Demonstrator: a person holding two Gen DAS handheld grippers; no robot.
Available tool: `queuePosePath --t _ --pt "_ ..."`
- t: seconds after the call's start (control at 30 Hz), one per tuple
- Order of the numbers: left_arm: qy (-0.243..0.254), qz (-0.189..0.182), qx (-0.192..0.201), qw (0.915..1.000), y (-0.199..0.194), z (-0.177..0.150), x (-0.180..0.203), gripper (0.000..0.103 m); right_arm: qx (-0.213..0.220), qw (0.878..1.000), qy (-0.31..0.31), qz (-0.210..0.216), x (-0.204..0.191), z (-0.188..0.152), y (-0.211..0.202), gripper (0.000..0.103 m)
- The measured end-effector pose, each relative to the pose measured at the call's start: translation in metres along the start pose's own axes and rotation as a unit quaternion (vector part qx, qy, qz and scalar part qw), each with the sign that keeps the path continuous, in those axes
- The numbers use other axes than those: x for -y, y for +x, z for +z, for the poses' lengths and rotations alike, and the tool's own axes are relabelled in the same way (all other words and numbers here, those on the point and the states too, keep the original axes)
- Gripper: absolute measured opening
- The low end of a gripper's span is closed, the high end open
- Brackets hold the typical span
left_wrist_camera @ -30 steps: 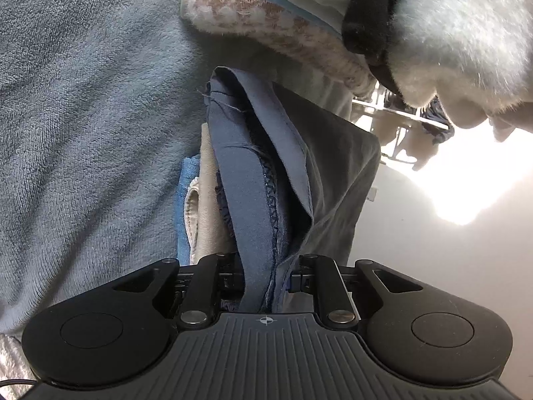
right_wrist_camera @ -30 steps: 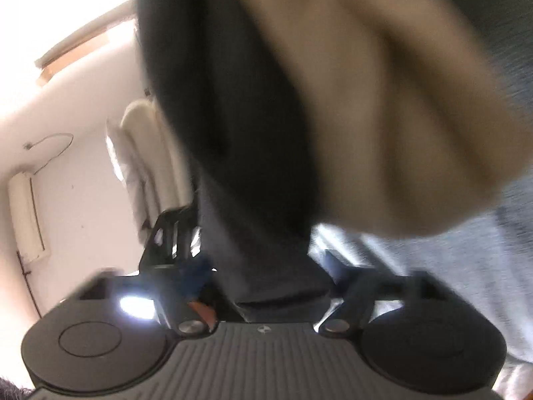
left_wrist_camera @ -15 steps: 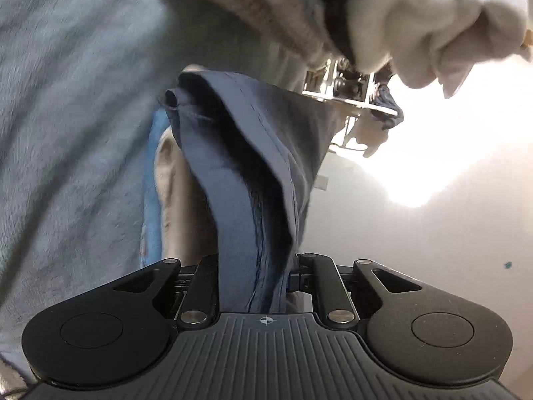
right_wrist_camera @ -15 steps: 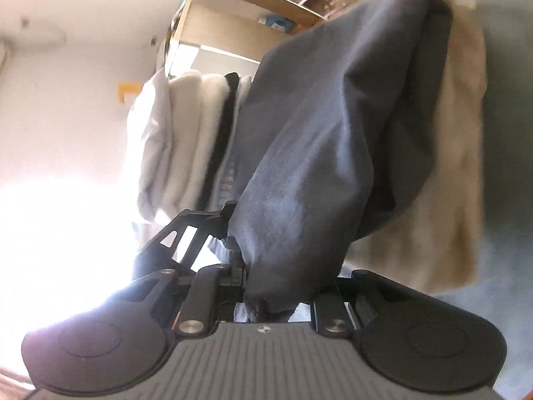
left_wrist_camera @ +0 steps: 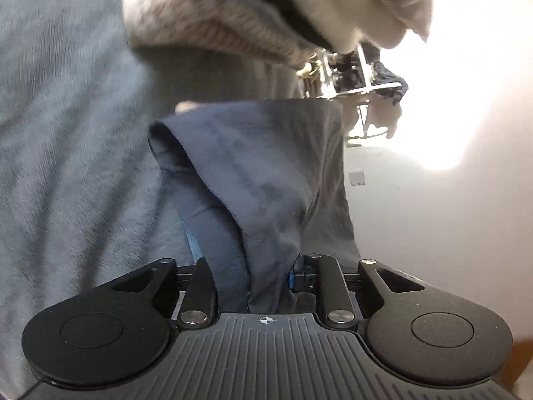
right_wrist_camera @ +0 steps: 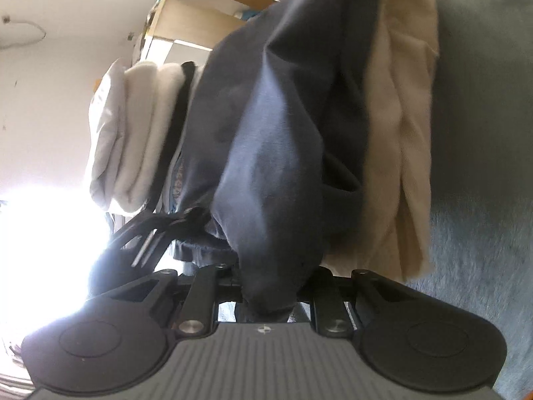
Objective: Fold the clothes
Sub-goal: 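Lower the dark trousers beside the laundry stack with both tools, then open both tools to release the trousers onto the bed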
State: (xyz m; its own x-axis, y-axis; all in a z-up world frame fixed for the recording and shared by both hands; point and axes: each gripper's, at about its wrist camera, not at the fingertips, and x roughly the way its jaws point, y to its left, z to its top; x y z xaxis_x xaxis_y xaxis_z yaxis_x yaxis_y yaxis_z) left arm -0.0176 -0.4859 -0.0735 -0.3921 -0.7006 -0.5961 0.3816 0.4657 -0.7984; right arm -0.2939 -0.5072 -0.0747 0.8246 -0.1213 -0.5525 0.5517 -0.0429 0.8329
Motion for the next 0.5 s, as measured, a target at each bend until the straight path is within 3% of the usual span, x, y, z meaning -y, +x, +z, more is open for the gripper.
queuePosePath --t 0.13,0.2,0.27,0.3,0.37,0.5 --pt "-0.003 -0.005 0.011 0.9999 -0.019 0.001 -0.014 0.028 0.003 1.0 0.013 -0.003 0.005 -0.001 -0.001 0.032" --pt "-0.015 -0.007 0.013 0.9998 -0.021 0.003 -0.021 0.029 0.001 1.0 0.023 -0.01 0.01 -0.003 -0.004 0.045" --pt "-0.027 -0.004 0.021 0.9994 -0.031 0.004 -0.027 0.042 0.001 1.0 0.016 -0.019 0.014 -0.007 -0.01 0.049" --pt "-0.035 -0.002 0.026 0.9991 -0.035 0.006 -0.029 0.045 0.004 1.0 0.012 -0.027 0.014 -0.009 -0.017 0.058" --pt "-0.043 -0.003 0.031 0.9986 -0.043 0.009 -0.035 0.053 0.012 0.999 0.01 -0.041 0.014 -0.01 -0.033 0.065" --pt "-0.031 0.032 0.083 0.9956 -0.079 0.01 -0.041 0.055 0.06 0.992 -0.049 -0.102 0.004 -0.008 -0.076 0.066"
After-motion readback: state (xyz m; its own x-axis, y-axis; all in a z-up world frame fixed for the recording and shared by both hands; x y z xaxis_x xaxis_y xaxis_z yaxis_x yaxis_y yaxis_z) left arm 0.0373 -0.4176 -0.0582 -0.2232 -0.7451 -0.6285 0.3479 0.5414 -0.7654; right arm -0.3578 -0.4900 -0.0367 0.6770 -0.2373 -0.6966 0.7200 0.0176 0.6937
